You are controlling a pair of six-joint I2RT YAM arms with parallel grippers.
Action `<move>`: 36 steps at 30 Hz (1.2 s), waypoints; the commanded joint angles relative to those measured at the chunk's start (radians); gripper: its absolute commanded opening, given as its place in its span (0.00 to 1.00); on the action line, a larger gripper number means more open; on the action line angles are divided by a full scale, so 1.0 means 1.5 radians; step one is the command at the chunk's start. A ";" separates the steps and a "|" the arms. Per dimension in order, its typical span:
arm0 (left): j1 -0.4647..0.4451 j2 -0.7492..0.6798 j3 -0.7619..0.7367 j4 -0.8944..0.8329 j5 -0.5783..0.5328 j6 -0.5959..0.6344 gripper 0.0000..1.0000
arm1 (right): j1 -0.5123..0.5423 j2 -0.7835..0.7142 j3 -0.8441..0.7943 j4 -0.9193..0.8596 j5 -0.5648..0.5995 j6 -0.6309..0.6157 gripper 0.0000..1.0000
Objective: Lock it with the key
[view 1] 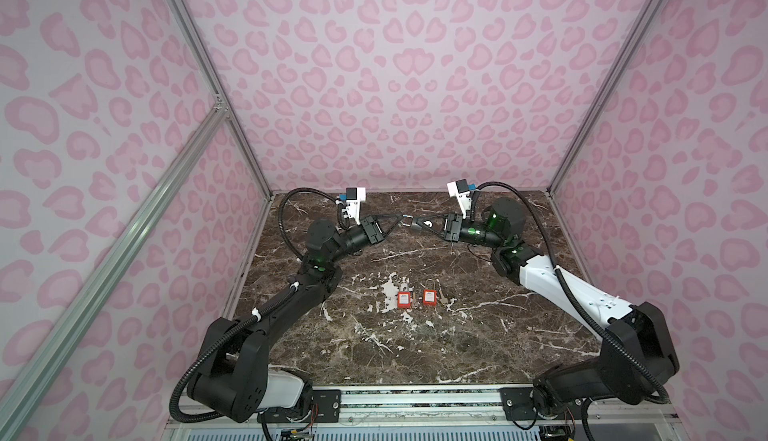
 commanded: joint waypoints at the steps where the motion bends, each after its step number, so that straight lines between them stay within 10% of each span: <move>1: -0.001 -0.012 -0.003 0.008 0.022 0.021 0.04 | 0.002 0.013 -0.002 0.102 -0.032 0.070 0.00; 36: -0.022 -0.018 0.010 -0.019 0.055 0.045 0.04 | 0.012 0.039 0.029 0.065 -0.051 0.031 0.00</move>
